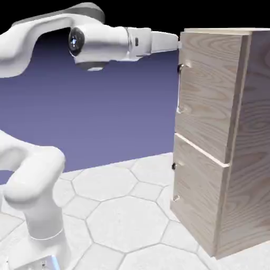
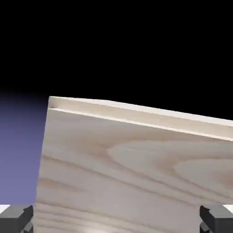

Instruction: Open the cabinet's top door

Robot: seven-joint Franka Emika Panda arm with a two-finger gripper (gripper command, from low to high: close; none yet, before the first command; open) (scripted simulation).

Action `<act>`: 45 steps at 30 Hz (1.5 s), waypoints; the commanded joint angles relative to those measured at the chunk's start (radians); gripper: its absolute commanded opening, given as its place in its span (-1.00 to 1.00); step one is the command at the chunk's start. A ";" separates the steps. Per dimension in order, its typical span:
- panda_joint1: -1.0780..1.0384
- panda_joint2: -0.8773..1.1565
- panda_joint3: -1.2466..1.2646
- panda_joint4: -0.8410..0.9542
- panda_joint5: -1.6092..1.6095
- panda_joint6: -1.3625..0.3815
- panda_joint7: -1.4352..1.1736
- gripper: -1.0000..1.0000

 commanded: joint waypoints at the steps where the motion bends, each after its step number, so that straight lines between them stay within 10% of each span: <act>1: -0.012 -0.005 0.015 0.003 0.044 0.004 -0.027 0.00; 25: -0.334 0.011 0.446 -0.052 0.876 0.081 -0.397 0.00; 26: -0.334 0.011 0.446 -0.052 0.876 0.081 -0.397 -1.00; 45: -0.017 -0.111 -0.206 -0.380 0.186 -0.483 -0.274 -1.00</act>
